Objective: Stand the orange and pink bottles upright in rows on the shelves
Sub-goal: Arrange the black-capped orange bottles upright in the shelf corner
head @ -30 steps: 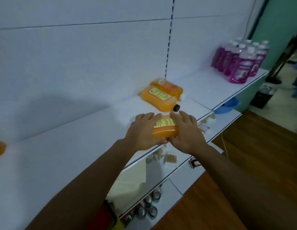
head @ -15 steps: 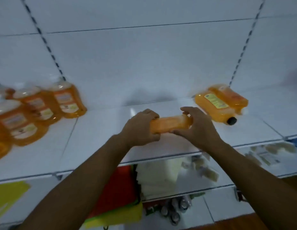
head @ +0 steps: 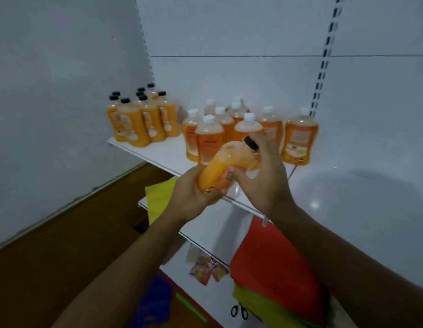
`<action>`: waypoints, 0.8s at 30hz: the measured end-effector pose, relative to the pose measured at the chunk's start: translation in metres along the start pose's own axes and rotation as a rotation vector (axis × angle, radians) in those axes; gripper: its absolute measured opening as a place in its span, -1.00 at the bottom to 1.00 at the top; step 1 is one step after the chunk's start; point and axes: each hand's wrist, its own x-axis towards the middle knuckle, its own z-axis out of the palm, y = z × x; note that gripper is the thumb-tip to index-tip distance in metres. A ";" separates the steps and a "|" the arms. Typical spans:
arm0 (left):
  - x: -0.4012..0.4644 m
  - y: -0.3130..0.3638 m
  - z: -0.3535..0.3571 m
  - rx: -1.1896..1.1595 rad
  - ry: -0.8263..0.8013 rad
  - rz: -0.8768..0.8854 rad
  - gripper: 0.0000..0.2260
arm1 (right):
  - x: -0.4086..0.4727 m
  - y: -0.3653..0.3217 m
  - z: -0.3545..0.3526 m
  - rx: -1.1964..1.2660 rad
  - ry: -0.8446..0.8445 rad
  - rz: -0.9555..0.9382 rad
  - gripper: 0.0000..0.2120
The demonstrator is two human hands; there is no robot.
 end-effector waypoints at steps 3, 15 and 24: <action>0.010 -0.046 -0.050 -0.068 0.083 -0.042 -0.57 | 0.024 -0.021 0.078 0.012 -0.051 -0.055 -0.31; 0.100 -0.175 -0.162 -0.100 0.268 0.061 -0.65 | 0.119 -0.051 0.286 -0.028 -0.156 -0.116 -0.20; 0.139 -0.246 -0.191 -0.199 0.354 -0.022 -0.51 | 0.163 -0.051 0.363 -0.089 -0.294 -0.246 -0.32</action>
